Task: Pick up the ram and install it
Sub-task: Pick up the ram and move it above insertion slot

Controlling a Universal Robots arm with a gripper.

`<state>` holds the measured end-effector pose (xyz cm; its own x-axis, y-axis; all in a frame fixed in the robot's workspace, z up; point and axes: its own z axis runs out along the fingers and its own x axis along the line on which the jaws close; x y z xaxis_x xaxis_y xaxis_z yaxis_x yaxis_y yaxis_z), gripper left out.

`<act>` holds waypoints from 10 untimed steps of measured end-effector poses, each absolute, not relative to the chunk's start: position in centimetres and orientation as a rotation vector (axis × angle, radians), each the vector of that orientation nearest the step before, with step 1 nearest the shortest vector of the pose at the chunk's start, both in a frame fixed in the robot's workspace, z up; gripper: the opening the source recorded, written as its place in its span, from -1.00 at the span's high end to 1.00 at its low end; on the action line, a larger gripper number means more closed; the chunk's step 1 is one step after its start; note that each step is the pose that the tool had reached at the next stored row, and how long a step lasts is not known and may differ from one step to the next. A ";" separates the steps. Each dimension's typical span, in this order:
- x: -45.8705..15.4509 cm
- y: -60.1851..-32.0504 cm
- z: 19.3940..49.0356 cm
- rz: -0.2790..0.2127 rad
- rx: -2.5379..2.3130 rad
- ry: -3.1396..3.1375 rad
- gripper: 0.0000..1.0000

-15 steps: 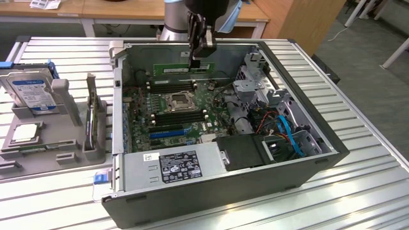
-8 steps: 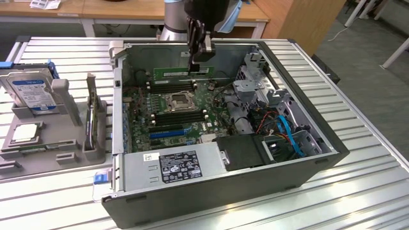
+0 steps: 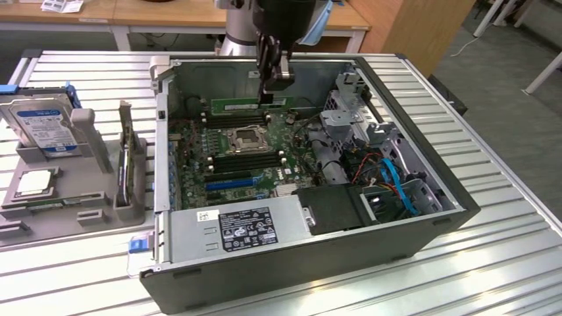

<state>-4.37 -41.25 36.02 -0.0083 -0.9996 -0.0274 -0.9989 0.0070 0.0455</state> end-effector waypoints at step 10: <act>-4.4 -41.3 34.8 -0.081 2.203 -2.220 0.77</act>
<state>-4.37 -41.25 34.77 -0.0083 -0.9996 -0.0274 -0.9989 0.0071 0.0455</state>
